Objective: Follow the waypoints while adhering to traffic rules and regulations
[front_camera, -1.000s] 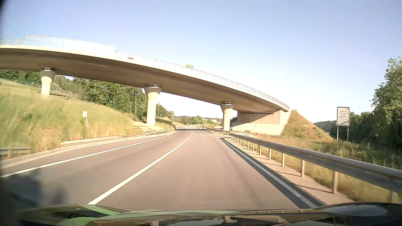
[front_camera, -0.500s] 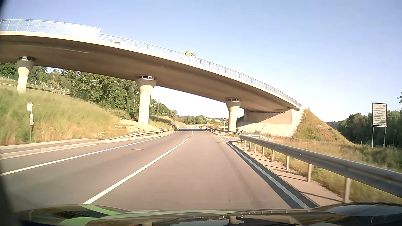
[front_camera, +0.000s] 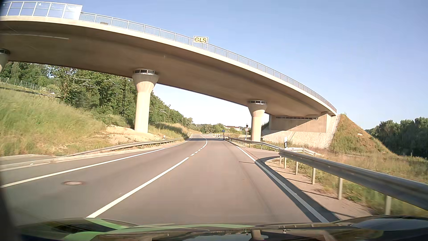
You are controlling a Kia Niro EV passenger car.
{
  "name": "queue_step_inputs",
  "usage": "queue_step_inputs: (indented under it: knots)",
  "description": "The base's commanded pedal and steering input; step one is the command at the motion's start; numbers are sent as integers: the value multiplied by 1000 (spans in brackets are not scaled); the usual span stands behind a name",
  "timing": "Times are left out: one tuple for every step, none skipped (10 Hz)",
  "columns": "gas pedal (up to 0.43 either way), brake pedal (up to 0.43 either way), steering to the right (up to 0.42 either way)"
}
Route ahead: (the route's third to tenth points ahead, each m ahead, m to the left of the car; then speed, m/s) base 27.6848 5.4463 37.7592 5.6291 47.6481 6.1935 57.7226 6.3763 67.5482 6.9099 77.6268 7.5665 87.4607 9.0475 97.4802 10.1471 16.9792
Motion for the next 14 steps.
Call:
queue_step_inputs:
  knots:
    - [87, 0, -11]
    - [87, 0, -11]
    - [87, 0, -10]
    - [87, 0, -11]
    - [98, 0, -11]
    - [118, 0, -11]
    - [118, 0, -11]
    - [138, 0, -12]
    - [150, 0, -12]
    - [157, 0, -12]
    - [177, 0, -12]
    - [189, 0, -12]
    - [189, 0, -12]
    - [197, 0, -11]
